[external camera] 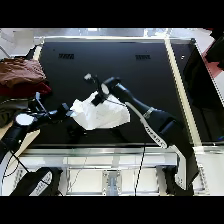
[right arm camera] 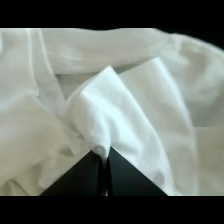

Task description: Fold the shirts.

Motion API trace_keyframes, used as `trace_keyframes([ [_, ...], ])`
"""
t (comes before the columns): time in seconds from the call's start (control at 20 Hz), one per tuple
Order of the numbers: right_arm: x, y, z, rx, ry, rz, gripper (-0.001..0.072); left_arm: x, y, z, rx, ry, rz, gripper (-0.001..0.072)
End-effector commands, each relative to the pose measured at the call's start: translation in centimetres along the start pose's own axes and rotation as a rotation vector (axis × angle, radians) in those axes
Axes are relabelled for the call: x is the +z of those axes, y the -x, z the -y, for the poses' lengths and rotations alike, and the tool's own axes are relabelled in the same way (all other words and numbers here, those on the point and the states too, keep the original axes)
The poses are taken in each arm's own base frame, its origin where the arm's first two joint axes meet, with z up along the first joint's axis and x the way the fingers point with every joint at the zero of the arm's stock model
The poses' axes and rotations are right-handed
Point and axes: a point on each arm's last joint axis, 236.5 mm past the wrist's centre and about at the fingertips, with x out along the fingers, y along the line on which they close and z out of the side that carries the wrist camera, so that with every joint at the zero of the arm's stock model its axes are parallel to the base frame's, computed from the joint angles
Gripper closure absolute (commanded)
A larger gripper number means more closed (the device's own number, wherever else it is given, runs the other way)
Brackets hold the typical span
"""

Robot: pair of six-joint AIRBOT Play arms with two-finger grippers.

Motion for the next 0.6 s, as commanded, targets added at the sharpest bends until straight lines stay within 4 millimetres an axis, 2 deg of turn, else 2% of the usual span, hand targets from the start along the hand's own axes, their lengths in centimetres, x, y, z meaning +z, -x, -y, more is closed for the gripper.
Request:
trace_keyframes([
  [0.0,0.7,11.2,6.9,-0.241,0.023,-0.012,0.0698,4.2,3.7,1.2,-0.026,-0.110,0.165,0.0694],
  [0.05,-0.4,15.4,8.2,-0.283,0.001,-0.023,0.0697,6.4,6.6,2.4,-0.040,-0.175,0.266,0.0694],
  [0.15,-3.9,23.8,9.0,-0.306,-0.076,-0.053,0.0698,10.1,13.4,5.0,-0.033,-0.292,0.478,0.0695],
  [0.25,-6.5,31.7,8.0,-0.319,-0.152,0.006,0.0698,11.1,20.0,7.1,0.070,-0.462,0.595,0.0696],
  [0.3,-7.0,35.9,7.1,-0.326,-0.184,0.082,0.0698,11.3,23.2,7.8,0.157,-0.550,0.633,0.0696],
  [0.4,-8.0,43.5,5.7,-0.336,-0.245,0.274,0.0698,12.9,30.0,9.1,0.334,-0.654,0.760,0.0696],
  [0.5,-9.5,49.4,4.9,-0.340,-0.297,0.434,0.0699,14.4,35.3,11.0,0.428,-0.670,0.869,0.0696],
  [0.55,-10.0,51.5,4.8,-0.345,-0.309,0.497,0.0699,14.9,36.6,12.1,0.436,-0.683,0.886,0.0696],
])
